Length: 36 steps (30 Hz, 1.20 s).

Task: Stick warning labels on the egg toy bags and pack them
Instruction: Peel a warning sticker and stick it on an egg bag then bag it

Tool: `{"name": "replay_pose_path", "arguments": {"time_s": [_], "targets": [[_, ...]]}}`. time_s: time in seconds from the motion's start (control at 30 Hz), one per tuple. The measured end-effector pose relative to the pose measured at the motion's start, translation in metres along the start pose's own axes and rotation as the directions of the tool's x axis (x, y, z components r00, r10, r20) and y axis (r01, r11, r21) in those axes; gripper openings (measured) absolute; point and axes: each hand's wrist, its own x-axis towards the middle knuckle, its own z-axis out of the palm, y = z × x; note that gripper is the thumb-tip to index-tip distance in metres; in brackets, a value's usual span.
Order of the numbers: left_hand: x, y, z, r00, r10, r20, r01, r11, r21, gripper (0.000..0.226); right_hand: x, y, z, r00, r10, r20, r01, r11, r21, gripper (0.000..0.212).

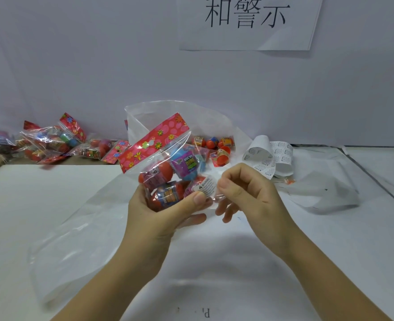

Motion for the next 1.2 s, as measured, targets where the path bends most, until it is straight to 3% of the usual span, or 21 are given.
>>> {"name": "replay_pose_path", "arguments": {"time_s": [0.27, 0.47, 0.77, 0.93, 1.07, 1.13, 1.2], "targets": [[0.002, 0.007, -0.002, 1.000, 0.001, -0.009, -0.001, 1.000, 0.027, 0.081, 0.002, 0.010, 0.005, 1.000, 0.018, -0.007, -0.018, 0.995, -0.094, 0.017], [0.001, 0.007, -0.003, 0.998, -0.037, 0.053, 0.032, 0.994, 0.106, 0.084, 0.003, 0.003, -0.003, 1.000, -0.022, -0.017, 0.020, 0.994, -0.111, 0.017], [-0.002, 0.008, -0.003, 0.993, 0.017, 0.114, -0.042, 0.976, 0.215, 0.075, 0.002, -0.001, -0.008, 1.000, -0.017, 0.009, 0.018, 0.972, -0.234, 0.007], [0.000, 0.009, -0.002, 0.995, -0.002, 0.100, -0.022, 0.970, 0.243, 0.075, 0.001, 0.000, -0.010, 0.996, -0.093, -0.005, 0.079, 0.867, -0.493, 0.013], [0.001, 0.012, -0.004, 0.989, -0.053, 0.135, 0.014, 0.962, 0.273, 0.074, -0.001, 0.004, -0.010, 0.974, -0.222, 0.044, 0.169, 0.584, -0.794, 0.014], [0.001, 0.012, -0.005, 0.983, -0.097, 0.156, 0.052, 0.962, 0.270, 0.072, 0.000, 0.008, -0.011, 0.974, -0.221, 0.049, 0.172, 0.584, -0.793, 0.014], [0.000, 0.012, -0.005, 0.977, -0.125, 0.173, 0.085, 0.971, 0.224, 0.069, 0.001, 0.012, -0.010, 0.985, -0.171, 0.003, 0.124, 0.704, -0.699, 0.018]]}}
